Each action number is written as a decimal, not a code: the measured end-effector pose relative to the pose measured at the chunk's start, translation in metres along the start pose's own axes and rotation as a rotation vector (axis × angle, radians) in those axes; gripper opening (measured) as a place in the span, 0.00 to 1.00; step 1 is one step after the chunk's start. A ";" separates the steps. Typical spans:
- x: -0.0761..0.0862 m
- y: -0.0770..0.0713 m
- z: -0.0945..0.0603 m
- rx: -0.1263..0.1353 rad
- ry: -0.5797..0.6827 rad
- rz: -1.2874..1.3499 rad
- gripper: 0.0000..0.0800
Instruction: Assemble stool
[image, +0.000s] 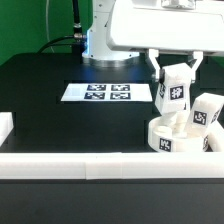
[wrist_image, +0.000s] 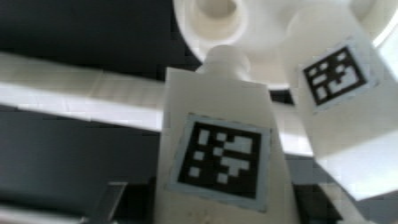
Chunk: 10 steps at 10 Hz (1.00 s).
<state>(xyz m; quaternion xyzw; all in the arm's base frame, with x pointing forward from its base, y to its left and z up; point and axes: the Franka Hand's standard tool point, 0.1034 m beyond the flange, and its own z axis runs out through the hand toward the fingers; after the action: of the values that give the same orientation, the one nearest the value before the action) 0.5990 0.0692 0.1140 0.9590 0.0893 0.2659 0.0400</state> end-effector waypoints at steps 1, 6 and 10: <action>-0.007 -0.002 0.001 -0.009 0.055 -0.025 0.41; -0.011 0.001 0.002 -0.016 0.056 -0.099 0.41; -0.016 0.001 0.003 -0.018 0.046 -0.102 0.41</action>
Offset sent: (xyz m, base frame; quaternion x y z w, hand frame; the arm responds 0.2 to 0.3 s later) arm -0.0027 -0.0109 0.0052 -0.0057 0.0081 -0.0600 0.9982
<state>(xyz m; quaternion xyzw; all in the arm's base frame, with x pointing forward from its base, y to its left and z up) 0.5870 0.0647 0.1030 0.9464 0.1364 0.2865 0.0598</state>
